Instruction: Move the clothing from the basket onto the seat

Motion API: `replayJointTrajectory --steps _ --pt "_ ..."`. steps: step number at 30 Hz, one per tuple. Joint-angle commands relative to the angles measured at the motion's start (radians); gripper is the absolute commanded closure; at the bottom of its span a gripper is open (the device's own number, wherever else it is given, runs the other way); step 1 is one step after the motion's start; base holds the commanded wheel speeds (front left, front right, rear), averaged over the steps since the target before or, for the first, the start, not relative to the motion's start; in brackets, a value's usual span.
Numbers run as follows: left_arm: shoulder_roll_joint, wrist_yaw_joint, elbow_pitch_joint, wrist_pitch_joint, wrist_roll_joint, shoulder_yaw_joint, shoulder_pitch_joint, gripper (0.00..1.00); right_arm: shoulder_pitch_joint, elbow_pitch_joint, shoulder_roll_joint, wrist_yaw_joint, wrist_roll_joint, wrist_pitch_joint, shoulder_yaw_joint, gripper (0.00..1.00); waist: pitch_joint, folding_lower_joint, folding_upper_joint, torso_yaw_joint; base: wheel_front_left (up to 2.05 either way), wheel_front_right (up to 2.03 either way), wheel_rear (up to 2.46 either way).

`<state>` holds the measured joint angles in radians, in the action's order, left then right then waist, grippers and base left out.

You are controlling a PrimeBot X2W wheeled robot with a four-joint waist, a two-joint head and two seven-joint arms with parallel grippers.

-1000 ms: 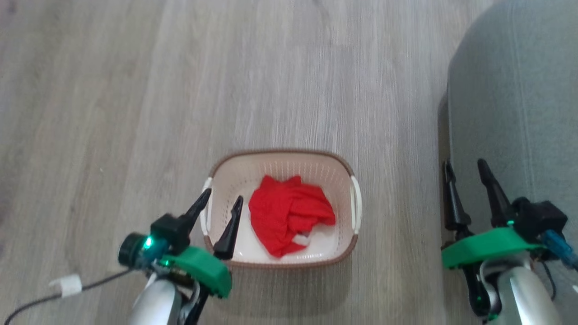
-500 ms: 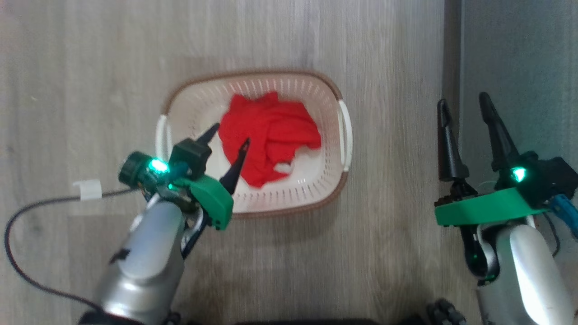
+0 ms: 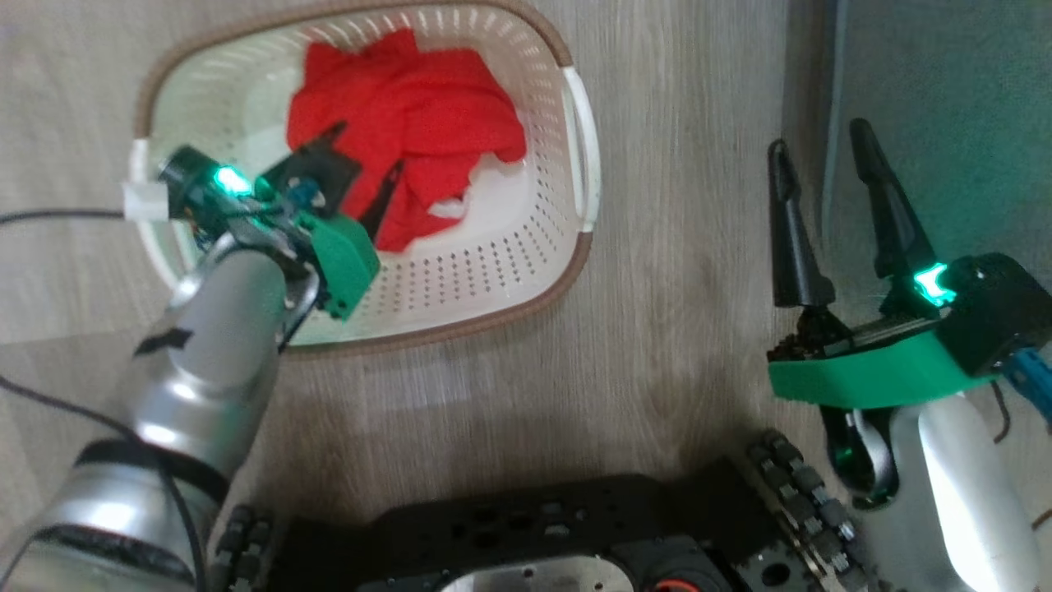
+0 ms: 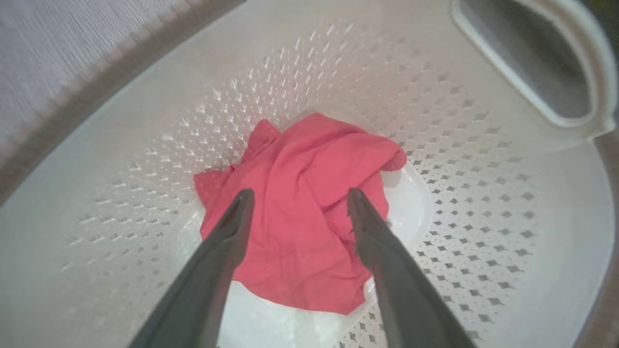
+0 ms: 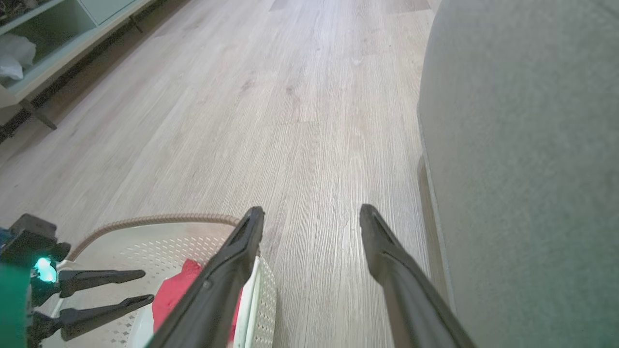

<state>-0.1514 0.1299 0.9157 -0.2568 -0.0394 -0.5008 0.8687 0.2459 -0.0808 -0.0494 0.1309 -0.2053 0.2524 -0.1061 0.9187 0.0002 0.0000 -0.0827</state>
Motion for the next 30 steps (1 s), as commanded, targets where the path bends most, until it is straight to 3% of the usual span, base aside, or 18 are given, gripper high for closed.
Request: replayJointTrajectory --steps 1,8,16,30 --pt "-0.034 0.001 0.009 -0.005 0.012 0.011 -0.004 0.0 -0.028 -0.036 -0.001 0.0 -0.006 0.009 -0.033 0.0 0.057 -0.0002 0.0 -0.034 0.0 0.0 0.0" --pt "-0.051 -0.015 0.15 -0.005 0.058 -0.029 0.108 0.0 -0.022 -0.061 -0.001 0.0 -0.026 0.009 -0.068 0.0 0.111 -0.0002 0.0 -0.074 0.0 0.0 0.0" --pt "-0.042 -0.072 0.292 -0.005 0.078 -0.054 0.188 0.0 -0.041 -0.071 -0.001 0.0 -0.012 0.009 -0.09 0.0 0.126 -0.0002 0.0 -0.1 0.0 0.0 0.0" --pt "-0.036 -0.062 0.37 0.051 0.102 -0.114 0.235 0.0 -0.082 -0.11 -0.001 0.0 -0.006 0.009 -0.092 0.0 0.146 -0.0002 0.0 -0.113 0.0 0.0 0.0"
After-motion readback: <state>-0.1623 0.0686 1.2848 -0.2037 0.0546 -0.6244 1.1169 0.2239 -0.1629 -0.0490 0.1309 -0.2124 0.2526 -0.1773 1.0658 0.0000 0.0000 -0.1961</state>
